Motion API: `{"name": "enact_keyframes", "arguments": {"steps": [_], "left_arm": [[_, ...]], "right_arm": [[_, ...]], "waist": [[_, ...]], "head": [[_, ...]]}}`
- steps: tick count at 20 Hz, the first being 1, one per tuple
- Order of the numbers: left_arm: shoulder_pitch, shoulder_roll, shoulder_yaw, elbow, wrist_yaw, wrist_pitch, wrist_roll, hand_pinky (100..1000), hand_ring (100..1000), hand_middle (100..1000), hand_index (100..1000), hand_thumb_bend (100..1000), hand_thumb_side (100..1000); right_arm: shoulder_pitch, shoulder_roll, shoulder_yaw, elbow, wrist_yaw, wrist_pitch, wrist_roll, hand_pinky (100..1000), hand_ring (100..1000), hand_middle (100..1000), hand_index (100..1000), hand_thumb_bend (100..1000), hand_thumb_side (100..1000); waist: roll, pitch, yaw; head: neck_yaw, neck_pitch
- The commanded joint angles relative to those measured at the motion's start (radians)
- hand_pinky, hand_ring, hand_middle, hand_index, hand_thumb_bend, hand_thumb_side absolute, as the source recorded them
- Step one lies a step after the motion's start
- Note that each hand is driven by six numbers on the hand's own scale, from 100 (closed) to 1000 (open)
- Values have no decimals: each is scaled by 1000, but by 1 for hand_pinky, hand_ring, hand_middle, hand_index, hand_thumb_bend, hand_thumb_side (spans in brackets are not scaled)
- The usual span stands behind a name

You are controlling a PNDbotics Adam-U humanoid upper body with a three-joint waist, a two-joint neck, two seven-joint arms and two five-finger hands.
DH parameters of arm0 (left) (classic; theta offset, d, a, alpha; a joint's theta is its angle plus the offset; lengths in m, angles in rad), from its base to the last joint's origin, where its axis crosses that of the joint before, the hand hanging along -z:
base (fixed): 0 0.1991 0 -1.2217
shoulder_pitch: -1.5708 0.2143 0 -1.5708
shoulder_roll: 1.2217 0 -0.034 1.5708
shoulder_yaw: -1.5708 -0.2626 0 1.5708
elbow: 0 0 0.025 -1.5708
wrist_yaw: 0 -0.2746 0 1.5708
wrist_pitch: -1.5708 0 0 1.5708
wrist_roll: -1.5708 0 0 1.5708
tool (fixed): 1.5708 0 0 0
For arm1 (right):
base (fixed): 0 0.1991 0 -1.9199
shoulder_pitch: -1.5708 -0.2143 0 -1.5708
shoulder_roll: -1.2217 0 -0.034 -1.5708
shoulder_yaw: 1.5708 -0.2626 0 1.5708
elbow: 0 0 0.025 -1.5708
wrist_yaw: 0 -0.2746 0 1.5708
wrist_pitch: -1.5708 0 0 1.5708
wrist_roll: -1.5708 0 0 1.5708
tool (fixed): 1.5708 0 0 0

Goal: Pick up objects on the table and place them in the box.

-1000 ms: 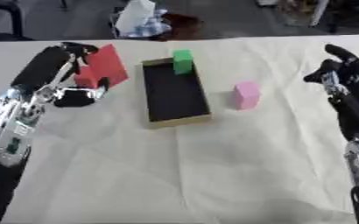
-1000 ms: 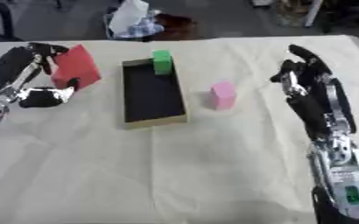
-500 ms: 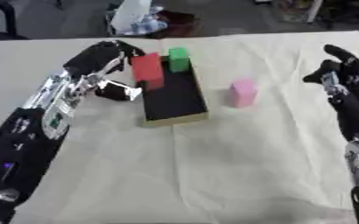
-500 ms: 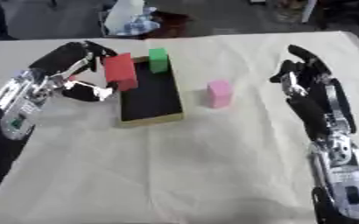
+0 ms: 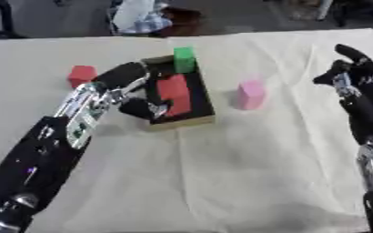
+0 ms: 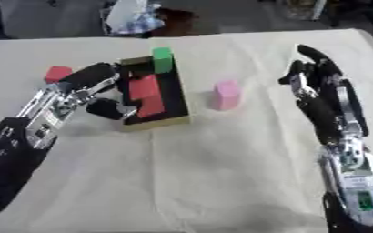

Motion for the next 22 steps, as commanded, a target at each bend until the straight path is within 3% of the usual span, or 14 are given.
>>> {"name": "enact_keyframes", "arguments": {"steps": [1, 6, 10, 17, 22], "left_arm": [[-11, 32, 2, -43, 9, -4, -31, 707, 609, 697, 858, 109, 722], [-11, 35, 11, -43, -73, 23, 8, 704, 610, 692, 857, 144, 630], [-19, 23, 10, -12, -148, 37, 64, 714, 634, 721, 872, 193, 632], [-16, 20, 11, -4, -223, 22, 91, 807, 782, 837, 919, 341, 771], [-15, 25, 24, -14, -263, 24, 111, 839, 821, 869, 938, 416, 830]], "right_arm": [[-14, -11, 0, -9, -7, -1, 4, 714, 577, 467, 863, 100, 471], [-13, -11, 0, -8, -7, -1, 6, 715, 577, 467, 863, 100, 471], [-13, -10, 1, -8, -7, -2, 7, 715, 577, 467, 864, 100, 471], [-11, -10, -1, -9, -8, -2, 6, 715, 577, 467, 864, 100, 475], [-9, -10, -2, -10, -8, -2, 6, 715, 577, 467, 864, 100, 475]], "waist": [[-4, 1, 3], [-5, 0, 7], [-6, 0, 6], [-3, 1, 2], [-1, -1, 0]], "head": [[-5, -2], [-6, -2], [-4, -2], [-7, -2], [-9, -2]]}}
